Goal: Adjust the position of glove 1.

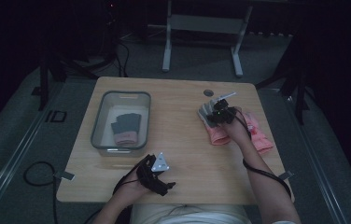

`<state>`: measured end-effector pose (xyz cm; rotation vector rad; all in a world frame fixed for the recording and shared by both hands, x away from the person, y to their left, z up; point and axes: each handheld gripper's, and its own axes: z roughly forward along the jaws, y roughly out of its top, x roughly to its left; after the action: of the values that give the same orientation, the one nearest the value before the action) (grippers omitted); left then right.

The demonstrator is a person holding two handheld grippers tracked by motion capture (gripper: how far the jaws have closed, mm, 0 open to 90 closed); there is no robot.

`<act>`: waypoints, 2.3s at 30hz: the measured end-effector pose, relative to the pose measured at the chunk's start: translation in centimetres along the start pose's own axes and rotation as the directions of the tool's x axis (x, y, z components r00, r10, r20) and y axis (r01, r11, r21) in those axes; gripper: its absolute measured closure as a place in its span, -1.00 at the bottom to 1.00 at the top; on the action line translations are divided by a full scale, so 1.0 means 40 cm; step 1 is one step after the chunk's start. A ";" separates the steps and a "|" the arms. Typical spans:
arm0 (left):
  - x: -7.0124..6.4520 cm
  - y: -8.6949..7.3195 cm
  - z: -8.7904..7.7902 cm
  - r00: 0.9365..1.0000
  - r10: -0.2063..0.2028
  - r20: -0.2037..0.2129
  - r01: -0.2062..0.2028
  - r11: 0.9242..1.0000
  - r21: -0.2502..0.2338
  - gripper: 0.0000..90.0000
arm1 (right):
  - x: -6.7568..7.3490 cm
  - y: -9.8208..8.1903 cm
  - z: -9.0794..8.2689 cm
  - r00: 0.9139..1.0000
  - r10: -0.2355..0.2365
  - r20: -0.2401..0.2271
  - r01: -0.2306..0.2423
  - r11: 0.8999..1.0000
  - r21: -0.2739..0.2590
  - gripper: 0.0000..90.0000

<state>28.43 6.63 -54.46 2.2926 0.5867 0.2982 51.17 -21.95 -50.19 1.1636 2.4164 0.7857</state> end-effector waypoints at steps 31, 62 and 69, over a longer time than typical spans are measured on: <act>-0.007 -0.023 -0.008 1.000 0.004 -0.024 -0.006 0.998 -0.067 -0.81 | 0.146 0.015 -0.221 0.979 0.203 0.008 -0.192 0.941 -0.278 0.95; -0.018 -0.032 -0.005 1.000 -0.005 0.004 0.005 0.997 -0.080 -0.81 | 0.350 -0.129 -0.071 0.940 0.340 0.015 -0.335 0.934 -0.126 0.94; -0.018 -0.034 -0.007 1.000 -0.007 0.009 0.008 0.997 -0.080 -0.81 | 0.358 -0.121 -0.025 0.959 0.283 0.023 -0.280 0.955 -0.096 0.94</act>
<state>27.28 7.28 -55.25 2.2136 0.5691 0.3029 39.06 -13.37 -53.35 1.4919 2.1858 0.9398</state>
